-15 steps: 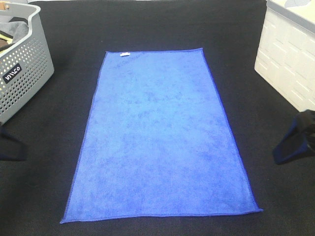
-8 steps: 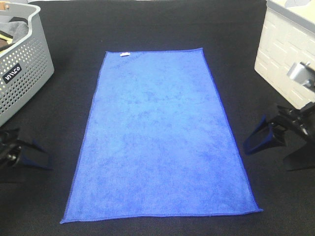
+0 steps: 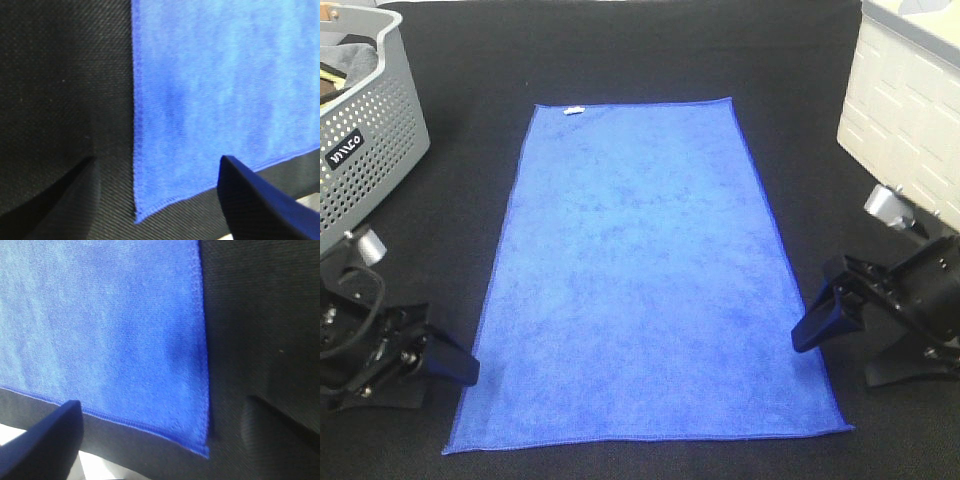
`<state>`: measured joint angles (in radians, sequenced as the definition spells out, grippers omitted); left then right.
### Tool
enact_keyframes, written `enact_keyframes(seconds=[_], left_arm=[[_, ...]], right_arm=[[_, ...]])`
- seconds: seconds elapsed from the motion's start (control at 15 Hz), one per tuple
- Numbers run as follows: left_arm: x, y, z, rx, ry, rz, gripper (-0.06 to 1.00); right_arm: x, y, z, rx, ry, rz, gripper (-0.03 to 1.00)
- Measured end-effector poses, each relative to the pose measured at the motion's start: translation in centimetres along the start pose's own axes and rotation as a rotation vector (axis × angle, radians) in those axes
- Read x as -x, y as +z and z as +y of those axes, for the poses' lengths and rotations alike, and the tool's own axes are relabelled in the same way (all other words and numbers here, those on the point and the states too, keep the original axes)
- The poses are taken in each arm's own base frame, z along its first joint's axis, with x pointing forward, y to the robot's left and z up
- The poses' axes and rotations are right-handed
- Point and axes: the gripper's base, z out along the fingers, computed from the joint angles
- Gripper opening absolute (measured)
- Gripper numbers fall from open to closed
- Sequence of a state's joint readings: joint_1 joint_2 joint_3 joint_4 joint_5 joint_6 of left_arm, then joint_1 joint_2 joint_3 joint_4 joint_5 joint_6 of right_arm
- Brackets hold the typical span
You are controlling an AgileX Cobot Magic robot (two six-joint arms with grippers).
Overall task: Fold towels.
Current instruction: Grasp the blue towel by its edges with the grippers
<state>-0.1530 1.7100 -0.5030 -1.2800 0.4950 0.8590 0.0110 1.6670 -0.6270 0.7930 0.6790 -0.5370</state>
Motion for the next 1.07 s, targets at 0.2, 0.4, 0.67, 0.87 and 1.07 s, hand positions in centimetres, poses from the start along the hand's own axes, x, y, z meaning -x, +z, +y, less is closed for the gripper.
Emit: enact_keyframes(seconds=[0.2, 0.4, 0.67, 0.87, 1.07], left_arm=[[0.2, 1.5, 0.1, 0.001, -0.012, 0.027, 0.64], [1.2, 2.6, -0.5, -0.056, -0.015, 0.049, 0.64], [1.2, 3.9, -2.0, -0.064, 0.035, 0.069, 0.54], [1.3, 4.1, -1.8, -0.035, 0.038, 0.06, 0.36], [1.3, 4.2, -1.5, -0.014, 0.066, 0.057, 0.01]], right_arm=[[-0.2, 1.5, -0.8, -0.004, 0.005, 0.012, 0.79], [0.1, 2.8, -1.1, 0.033, 0.023, 0.031, 0.75], [-0.3, 4.7, 0.6, 0.041, -0.033, 0.054, 0.62], [-0.1, 4.8, 0.5, 0.014, -0.008, 0.035, 0.44], [0.0, 5.1, 0.0, -0.024, 0.012, 0.02, 0.01]])
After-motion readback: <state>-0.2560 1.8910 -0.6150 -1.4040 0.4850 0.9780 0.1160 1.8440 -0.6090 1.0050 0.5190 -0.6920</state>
